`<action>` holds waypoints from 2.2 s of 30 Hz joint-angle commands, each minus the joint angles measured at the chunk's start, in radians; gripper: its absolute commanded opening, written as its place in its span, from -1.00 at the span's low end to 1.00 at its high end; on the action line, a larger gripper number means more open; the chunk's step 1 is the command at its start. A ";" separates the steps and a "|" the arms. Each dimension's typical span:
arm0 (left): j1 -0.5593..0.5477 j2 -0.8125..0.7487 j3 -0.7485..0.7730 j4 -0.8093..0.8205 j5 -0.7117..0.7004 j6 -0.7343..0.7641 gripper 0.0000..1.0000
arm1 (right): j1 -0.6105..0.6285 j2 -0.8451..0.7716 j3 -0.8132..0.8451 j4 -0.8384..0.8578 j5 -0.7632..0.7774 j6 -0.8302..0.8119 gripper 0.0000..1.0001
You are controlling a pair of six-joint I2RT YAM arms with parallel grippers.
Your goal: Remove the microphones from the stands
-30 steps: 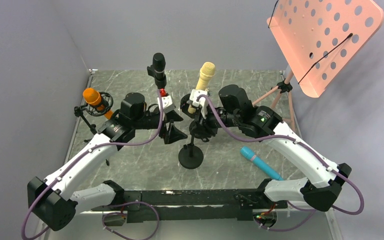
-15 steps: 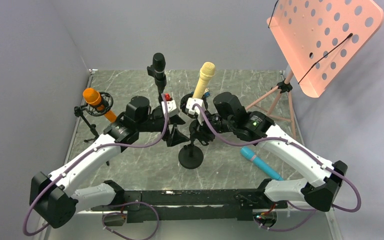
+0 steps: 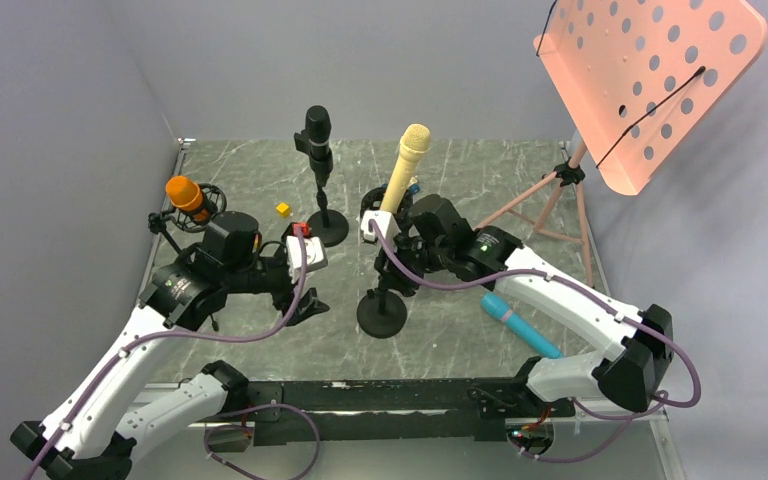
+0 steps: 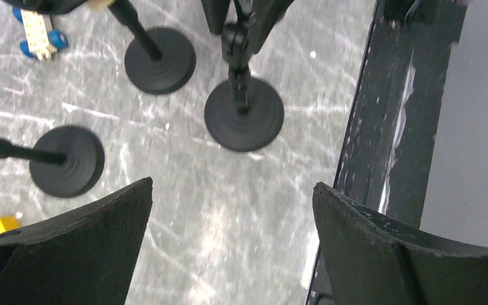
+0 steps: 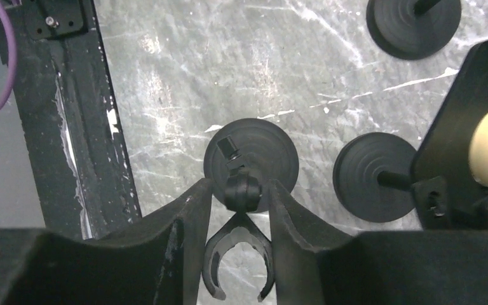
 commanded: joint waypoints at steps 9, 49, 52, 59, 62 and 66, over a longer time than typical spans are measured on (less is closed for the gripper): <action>0.073 0.062 0.204 -0.268 0.035 0.205 0.99 | 0.006 -0.095 -0.024 0.036 -0.131 -0.085 0.75; 0.423 0.028 0.313 -0.120 0.191 0.077 0.99 | -0.362 -0.430 -0.218 -0.028 0.237 -0.052 -1.00; 0.441 0.023 0.300 -0.117 0.208 0.060 0.99 | -0.441 -0.419 -0.251 0.044 0.239 -0.023 -1.00; 0.452 0.024 0.295 -0.116 0.230 0.037 0.99 | -0.624 -0.366 -0.311 0.216 0.169 0.050 -1.00; 0.456 0.017 0.285 -0.112 0.233 0.029 0.99 | -0.671 -0.338 -0.327 0.253 0.136 0.082 -1.00; 0.463 0.000 0.265 -0.115 0.243 0.018 0.99 | -0.686 -0.346 -0.336 0.291 0.119 0.100 -1.00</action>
